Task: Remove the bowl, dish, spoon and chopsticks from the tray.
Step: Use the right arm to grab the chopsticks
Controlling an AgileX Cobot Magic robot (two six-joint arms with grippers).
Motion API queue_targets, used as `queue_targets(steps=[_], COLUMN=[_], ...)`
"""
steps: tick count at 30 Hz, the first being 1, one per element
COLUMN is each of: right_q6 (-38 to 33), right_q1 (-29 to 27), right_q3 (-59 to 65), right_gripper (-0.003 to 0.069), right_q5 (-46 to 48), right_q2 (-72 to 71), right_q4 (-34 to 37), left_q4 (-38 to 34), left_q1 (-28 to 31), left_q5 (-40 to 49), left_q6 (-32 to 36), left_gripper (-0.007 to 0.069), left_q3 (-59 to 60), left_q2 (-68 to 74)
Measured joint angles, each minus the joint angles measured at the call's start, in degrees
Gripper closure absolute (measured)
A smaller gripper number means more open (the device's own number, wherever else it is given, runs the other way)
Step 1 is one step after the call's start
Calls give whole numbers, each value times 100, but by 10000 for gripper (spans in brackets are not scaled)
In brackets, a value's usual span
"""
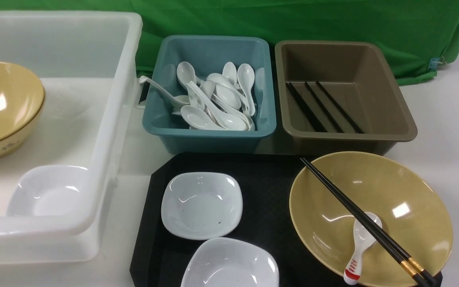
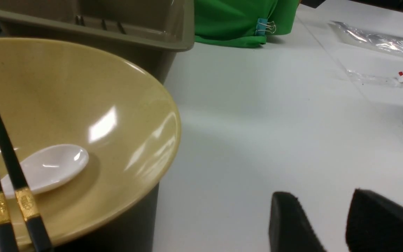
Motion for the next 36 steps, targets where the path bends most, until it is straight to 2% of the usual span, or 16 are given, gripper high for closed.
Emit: queue_targets(steps=[6,9,13,15,17,18,19,20,24,25,26,27,29,32,34,36], right_q6=[0,358,2053,2903,3182,3199,3290,3330,3422,3374,3019,2686,2379,1807,1405,905], right_q1=[0,0,0,0,-5,-5,-7,-7,19,115,288,451,637,1269,1890,2387], right_q3=[0,0,0,0,0,0,0,0,-30,-243,-661,-1049,-1475,-2772,-3846,-4657], right_gripper=[416,416,416,416,416,416,416,416,432,479,568,606,628,657,663,665], right_q5=[-396,-762,-1654,-2158,-2366,-2396,-2450,-2486,-2552,-2076,-1404,-894,-371,1132,2331,2957], right_q2=[0,0,0,0,0,0,0,0,0,9,109,277,541,1834,3267,4628], right_q4=[0,327,1067,1245,1282,1289,1296,1303,1318,1310,1283,1267,1260,1232,1220,1201], left_q4=[720,1086,1478,1704,1705,1704,1590,1488,853,486,264,155,96,94,172,346], left_q1=[0,0,0,0,0,0,0,0,0,0,0,-31,-100,-584,-1456,-2255], left_q5=[-1309,-1117,556,2139,3308,3454,4578,5199,6572,7039,7321,7424,7470,7478,7487,7515], left_q6=[-1150,-1495,-1624,-1595,-1448,-1385,-1030,-811,235,654,903,1104,1268,1491,1531,1377], left_gripper=[603,603,603,603,603,603,603,603,603,603,603,603,610,631,634,634], left_q3=[-65,-784,-2461,-3615,-4325,-4410,-5008,-5252,-5802,-5839,-5823,-5787,-5738,-5661,-5654,-5654], left_q2=[0,15,582,1469,2053,2227,2923,3272,4559,5101,5472,5740,5960,6428,6689,6878])
